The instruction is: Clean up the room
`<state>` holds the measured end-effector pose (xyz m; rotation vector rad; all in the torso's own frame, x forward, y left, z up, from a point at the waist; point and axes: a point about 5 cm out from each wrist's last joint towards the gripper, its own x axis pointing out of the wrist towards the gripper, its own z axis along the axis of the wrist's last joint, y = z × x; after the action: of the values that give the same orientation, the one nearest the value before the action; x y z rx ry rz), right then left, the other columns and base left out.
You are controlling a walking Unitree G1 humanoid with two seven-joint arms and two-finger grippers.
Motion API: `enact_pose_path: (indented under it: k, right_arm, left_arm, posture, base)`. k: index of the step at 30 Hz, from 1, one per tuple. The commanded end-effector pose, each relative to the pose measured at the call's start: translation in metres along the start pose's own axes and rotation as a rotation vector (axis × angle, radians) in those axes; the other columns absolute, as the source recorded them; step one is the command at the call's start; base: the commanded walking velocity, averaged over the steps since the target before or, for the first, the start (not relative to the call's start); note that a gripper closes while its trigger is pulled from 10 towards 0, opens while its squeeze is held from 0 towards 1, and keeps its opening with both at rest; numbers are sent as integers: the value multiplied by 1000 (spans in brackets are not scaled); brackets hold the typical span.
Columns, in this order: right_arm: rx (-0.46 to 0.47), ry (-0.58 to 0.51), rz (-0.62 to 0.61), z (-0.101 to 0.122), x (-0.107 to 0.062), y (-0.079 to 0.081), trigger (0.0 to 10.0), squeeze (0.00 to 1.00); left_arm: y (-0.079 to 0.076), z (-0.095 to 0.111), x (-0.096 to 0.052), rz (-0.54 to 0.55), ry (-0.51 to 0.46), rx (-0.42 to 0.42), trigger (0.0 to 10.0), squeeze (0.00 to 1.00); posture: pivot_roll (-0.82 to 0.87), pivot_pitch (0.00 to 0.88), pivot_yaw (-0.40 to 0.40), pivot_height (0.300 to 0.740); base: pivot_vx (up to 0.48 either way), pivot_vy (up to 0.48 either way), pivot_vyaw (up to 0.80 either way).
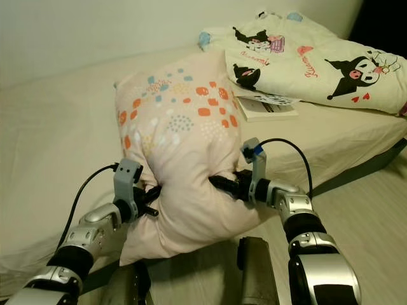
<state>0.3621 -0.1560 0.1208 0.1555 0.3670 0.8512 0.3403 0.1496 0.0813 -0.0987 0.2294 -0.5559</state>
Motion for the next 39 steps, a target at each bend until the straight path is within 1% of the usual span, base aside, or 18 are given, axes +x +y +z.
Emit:
enact_pose_path:
  k: [1, 4, 8, 14, 16, 19, 20, 23, 25, 26, 27, 28, 32, 33, 35, 36, 37, 39]
  right_arm:
    - [29, 85, 21, -21, 12, 10, 0, 0]
    - [26, 66, -13, -17, 11, 8, 0, 0]
    - [40, -64, -100, 2, 12, 4, 0, 0]
    - [55, -198, -179, 14, 12, 6, 0, 0]
    - [-8, -230, -205, 18, 11, 11, 0, 0]
    - [-42, -239, -217, 20, 11, 13, 0, 0]
    - [-105, -311, -235, 35, 8, 21, 0, 0]
    - [-130, -374, -249, 47, 5, 26, 0, 0]
    - [-155, -425, -272, 57, 2, 32, 0, 0]
    - [-175, -460, -280, 63, 2, 38, 0, 0]
    - [-175, -460, -280, 63, 2, 38, 0, 0]
    - [-226, -498, -308, 69, 1, 47, 0, 0]
    - [-245, -534, -364, 70, -1, 52, 0, 0]
    - [-256, -542, -386, 69, -2, 53, 1647, 0]
    - [-264, -546, -403, 68, -2, 54, 1647, 0]
    - [-275, -519, -437, 61, -2, 53, 10000, 0]
    - [-275, -519, -437, 61, -2, 53, 10000, 0]
    - [-291, -502, -488, 52, -2, 54, 10000, 0]
  left_arm:
    - [-14, -6, 7, -62, 22, -19, 0, 0]
    - [-12, -3, 6, -59, 11, -18, 0, 0]
    - [-7, 4, 1, -34, -41, -36, 0, 0]
    - [-3, 15, -12, 12, -144, -90, 0, 0]
    - [-8, 23, -20, 20, -194, -95, 0, 0]
    - [-10, 26, -23, 24, -210, -92, 0, 0]
    - [-16, 40, -29, 52, -279, -93, 0, 0]
    - [-21, 52, -34, 76, -335, -97, 0, 0]
    - [-26, 66, -37, 104, -403, -112, 0, 0]
    - [-30, 77, -37, 133, -447, -129, 8902, 0]
    - [-30, 77, -37, 133, -447, -129, 8902, 0]
    - [-36, 86, -37, 164, -465, -142, 10000, 0]
    - [-40, 83, -35, 169, -426, -120, 10000, 0]
    - [-40, 81, -35, 182, -409, -112, 10000, 0]
    - [-41, 80, -35, 194, -395, -109, 10000, 0]
    - [-41, 78, -35, 223, -374, -91, 10000, 0]
    - [-41, 78, -35, 223, -374, -91, 10000, 0]
    - [-40, 81, -36, 281, -375, -40, 10000, 0]
  posture:
    - [-74, 222, 36, 550]
    - [-73, 215, 32, 550]
    - [-71, 194, 24, 550]
    - [-73, 158, 14, 550]
    - [-72, 139, 11, 550]
    - [-72, 139, 11, 550]
    - [-74, 122, 10, 550]
    - [-75, 114, 11, 550]
    - [-75, 95, 11, 550]
    - [-75, 95, 11, 550]
    - [-75, 95, 11, 550]
    - [-78, 78, 10, 550]
    - [-83, 70, 8, 550]
    - [-86, 63, 8, 550]
    - [-86, 63, 8, 550]
    - [-88, 46, 5, 550]
    - [-88, 46, 5, 550]
    - [-86, 31, 3, 550]
  base:
    - [0, 0, 0]
    - [0, 0, 0]
    - [0, 0, 0]
    - [0, 0, 0]
    - [0, 0, 0]
    - [0, 0, 0]
    - [0, 0, 0]
    - [0, 0, 0]
    - [0, 0, 0]
    - [0, 0, 0]
    - [0, 0, 0]
    - [0, 0, 0]
    - [0, 0, 0]
    - [0, 0, 0]
    - [0, 0, 0]
    - [0, 0, 0]
    - [0, 0, 0]
    - [0, 0, 0]
